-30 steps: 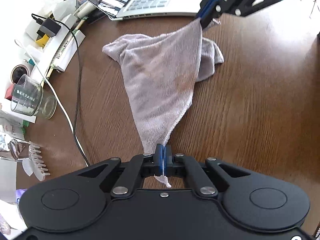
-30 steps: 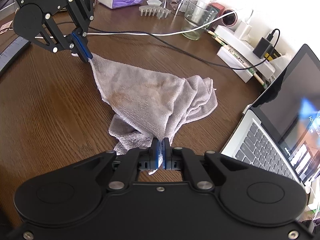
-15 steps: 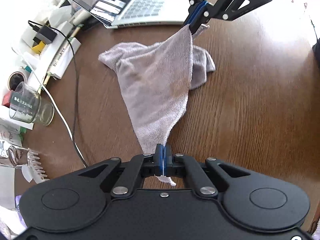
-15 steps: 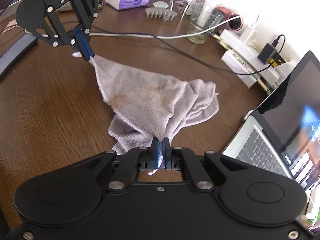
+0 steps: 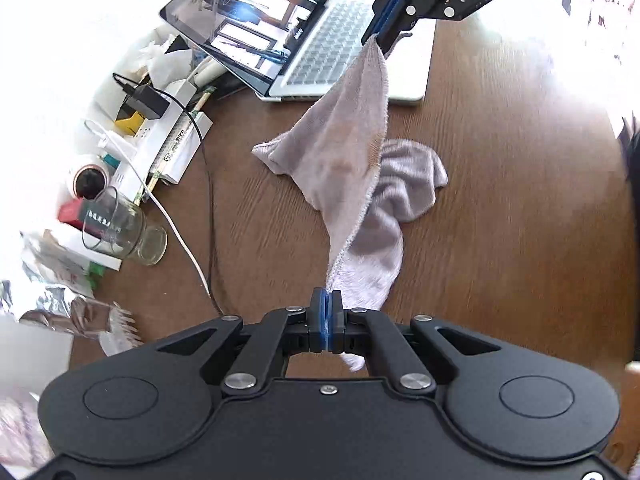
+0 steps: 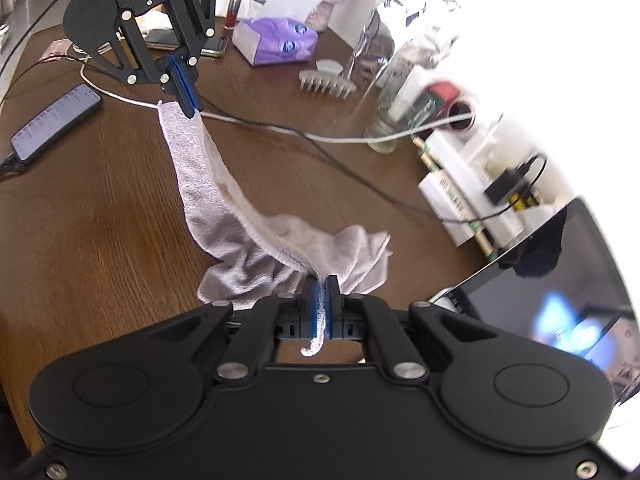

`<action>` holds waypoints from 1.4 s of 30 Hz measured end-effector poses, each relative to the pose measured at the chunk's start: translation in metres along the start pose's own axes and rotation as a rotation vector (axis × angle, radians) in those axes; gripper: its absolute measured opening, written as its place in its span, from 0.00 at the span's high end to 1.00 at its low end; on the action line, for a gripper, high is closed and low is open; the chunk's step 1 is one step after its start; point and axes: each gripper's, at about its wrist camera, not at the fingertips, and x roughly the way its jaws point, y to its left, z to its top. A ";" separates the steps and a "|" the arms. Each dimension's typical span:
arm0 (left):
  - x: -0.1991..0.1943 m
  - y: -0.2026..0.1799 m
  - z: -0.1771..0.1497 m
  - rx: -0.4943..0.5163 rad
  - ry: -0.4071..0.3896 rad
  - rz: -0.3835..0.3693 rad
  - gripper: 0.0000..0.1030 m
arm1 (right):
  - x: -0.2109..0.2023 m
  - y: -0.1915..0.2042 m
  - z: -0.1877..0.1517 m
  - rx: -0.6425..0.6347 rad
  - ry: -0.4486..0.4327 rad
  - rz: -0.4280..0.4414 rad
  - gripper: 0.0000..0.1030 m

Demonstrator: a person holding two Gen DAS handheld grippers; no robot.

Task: Fold towel
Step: 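Raise and shake the towel open, then lay it flat with both grippers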

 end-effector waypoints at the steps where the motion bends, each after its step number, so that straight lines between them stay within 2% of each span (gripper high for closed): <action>1: -0.005 0.002 0.002 0.003 -0.002 0.004 0.99 | -0.009 -0.006 0.006 -0.015 -0.008 -0.002 0.96; 7: -0.042 0.026 0.018 0.039 0.000 0.067 0.99 | -0.034 -0.035 0.037 -0.092 -0.051 -0.031 0.96; 16: -0.072 0.074 0.044 0.104 0.030 0.185 0.99 | -0.039 -0.082 0.083 -0.143 -0.115 -0.112 0.96; 21: -0.087 0.095 0.057 0.120 0.038 0.237 0.99 | -0.038 -0.099 0.097 -0.167 -0.137 -0.141 0.96; 25: -0.094 0.096 0.059 0.117 0.032 0.253 0.99 | -0.039 -0.106 0.100 -0.184 -0.158 -0.147 0.96; 32: -0.087 0.052 0.042 0.130 0.047 0.219 0.99 | -0.043 -0.071 0.075 -0.235 -0.146 -0.081 0.96; 36: -0.062 0.000 0.021 0.110 0.062 0.118 0.99 | -0.028 -0.023 0.035 -0.273 -0.071 0.025 0.96; 42: -0.024 -0.068 -0.005 0.058 0.070 -0.011 0.99 | -0.009 0.047 -0.021 -0.258 0.023 0.154 0.96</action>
